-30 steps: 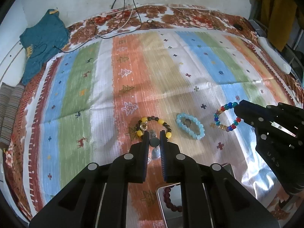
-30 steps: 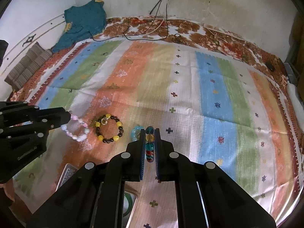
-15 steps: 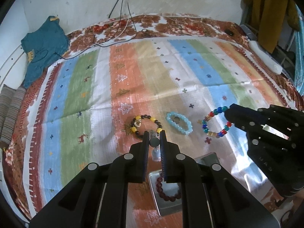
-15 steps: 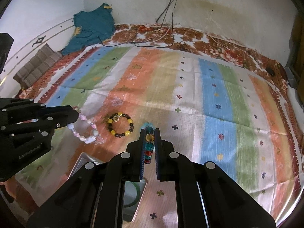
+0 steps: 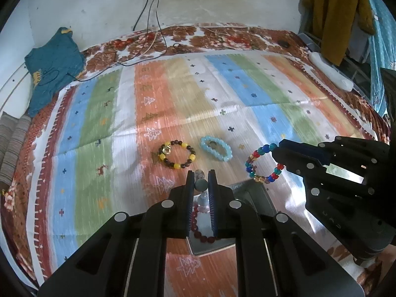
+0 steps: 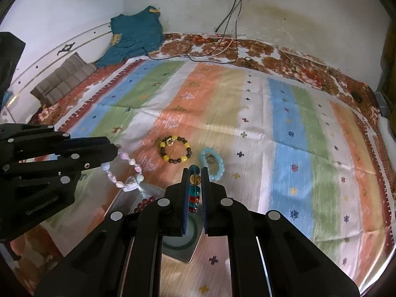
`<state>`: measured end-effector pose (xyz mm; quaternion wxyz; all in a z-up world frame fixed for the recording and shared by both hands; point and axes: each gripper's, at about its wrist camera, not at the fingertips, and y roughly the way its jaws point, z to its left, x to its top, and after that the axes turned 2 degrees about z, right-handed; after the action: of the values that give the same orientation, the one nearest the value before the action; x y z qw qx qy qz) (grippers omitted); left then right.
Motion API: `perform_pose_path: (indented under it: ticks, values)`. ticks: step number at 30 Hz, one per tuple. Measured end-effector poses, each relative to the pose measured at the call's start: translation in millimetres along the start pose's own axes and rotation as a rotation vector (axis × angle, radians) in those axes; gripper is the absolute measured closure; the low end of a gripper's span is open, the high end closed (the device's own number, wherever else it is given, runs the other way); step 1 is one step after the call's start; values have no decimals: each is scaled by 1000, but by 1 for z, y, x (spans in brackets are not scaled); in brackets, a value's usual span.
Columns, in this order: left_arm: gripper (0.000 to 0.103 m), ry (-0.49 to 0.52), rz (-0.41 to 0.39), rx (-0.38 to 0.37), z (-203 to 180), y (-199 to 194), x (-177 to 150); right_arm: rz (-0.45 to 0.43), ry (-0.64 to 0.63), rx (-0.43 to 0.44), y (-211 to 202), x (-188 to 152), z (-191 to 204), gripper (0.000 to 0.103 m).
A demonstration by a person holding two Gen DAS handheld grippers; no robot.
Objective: Organize jewelry
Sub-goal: 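Open the left tool over the silver tin while the right tool drops the multicolour bracelet in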
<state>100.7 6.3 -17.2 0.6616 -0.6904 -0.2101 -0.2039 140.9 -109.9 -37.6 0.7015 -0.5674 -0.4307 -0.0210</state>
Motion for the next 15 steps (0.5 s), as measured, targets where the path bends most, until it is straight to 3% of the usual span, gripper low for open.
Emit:
perform_pose_path:
  ticks: [15]
  values:
    - [90, -30, 38, 39, 4, 0, -15, 44, 28, 21, 0, -16, -4, 92]
